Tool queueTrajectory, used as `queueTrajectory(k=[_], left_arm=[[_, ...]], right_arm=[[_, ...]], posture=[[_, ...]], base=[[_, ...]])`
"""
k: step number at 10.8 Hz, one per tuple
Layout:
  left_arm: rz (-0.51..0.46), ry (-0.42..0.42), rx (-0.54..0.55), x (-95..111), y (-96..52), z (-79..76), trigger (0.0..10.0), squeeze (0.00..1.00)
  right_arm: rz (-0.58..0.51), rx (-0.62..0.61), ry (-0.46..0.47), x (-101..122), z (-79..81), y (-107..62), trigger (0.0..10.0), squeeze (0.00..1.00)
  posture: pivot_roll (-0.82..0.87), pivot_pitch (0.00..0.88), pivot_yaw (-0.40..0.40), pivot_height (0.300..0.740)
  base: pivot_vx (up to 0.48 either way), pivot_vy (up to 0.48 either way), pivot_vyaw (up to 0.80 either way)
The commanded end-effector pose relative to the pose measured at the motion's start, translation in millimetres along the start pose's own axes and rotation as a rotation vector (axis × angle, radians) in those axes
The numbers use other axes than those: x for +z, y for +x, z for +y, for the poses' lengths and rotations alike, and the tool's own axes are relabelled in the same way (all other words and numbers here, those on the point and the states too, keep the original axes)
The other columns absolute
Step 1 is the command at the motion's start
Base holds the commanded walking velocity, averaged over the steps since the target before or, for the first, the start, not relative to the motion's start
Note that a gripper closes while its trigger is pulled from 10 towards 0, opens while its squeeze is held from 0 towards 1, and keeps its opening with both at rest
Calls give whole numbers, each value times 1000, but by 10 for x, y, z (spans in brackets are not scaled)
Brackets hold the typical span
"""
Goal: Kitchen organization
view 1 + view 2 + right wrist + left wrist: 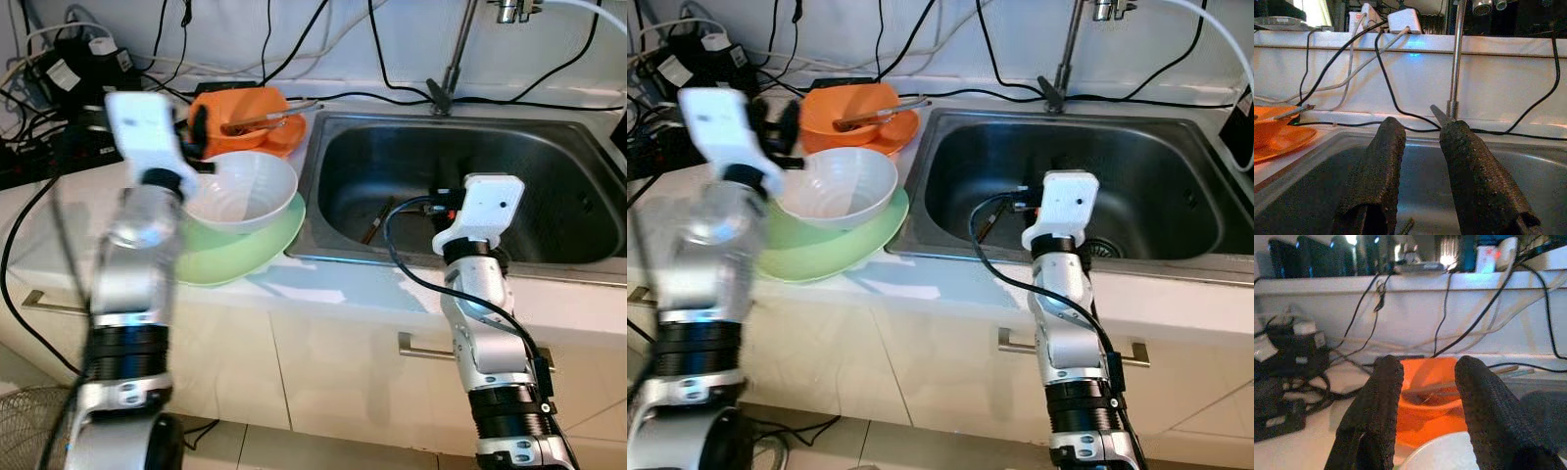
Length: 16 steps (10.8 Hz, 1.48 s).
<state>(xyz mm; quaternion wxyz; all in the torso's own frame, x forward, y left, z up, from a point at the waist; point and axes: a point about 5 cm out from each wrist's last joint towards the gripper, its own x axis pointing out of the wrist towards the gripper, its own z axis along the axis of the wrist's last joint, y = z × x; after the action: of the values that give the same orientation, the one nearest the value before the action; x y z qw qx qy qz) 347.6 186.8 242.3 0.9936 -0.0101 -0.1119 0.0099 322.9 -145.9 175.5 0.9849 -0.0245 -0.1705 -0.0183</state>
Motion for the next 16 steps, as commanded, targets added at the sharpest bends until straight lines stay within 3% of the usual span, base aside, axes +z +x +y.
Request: queueTrajectory(k=[1, 4, 5, 6, 8, 9, 11, 16], left_arm=[[62, -6, 32, -41, 2, 76, 10000, 0], [272, -56, 82, -336, -116, 247, 10000, 0], [317, -31, 107, -354, -149, 285, 10000, 0], [330, -2, 133, -349, -168, 335, 10000, 0], [354, -38, 152, -356, -202, 370, 10000, 0], [373, -73, 144, -374, -220, 360, 10000, 0], [439, -252, 83, -466, -264, 275, 10000, 0], [418, -313, 36, -398, -247, 286, 10000, 0]], right_arm=[[-10, 16, 12, 47, 38, 27, 10000, 0], [-4, 9, 3, 30, 21, 22, 10000, 0], [-1, 9, 3, 22, 15, 12, 10000, 0], [3, 13, 3, 14, 22, 9, 10000, 0], [2, 26, 8, 15, 52, 17, 10000, 0], [2, 30, 8, 17, 57, 19, 10000, 0], [1, 38, 8, 16, 65, 21, 10000, 0], [7, 48, 11, -4, 100, 14, 10000, 0]], posture=[[29, 0, 57, 740], [22, 0, 66, 740], [22, 0, 67, 740], [25, 0, 65, 740], [33, 0, 60, 740], [33, 0, 60, 740], [29, 0, 65, 740], [30, 0, 70, 740]], base=[[0, 0, 0], [0, 0, 0], [0, 0, 0], [0, 0, 0], [0, 0, 0], [0, 0, 0], [0, 0, 0], [0, 0, 0]])
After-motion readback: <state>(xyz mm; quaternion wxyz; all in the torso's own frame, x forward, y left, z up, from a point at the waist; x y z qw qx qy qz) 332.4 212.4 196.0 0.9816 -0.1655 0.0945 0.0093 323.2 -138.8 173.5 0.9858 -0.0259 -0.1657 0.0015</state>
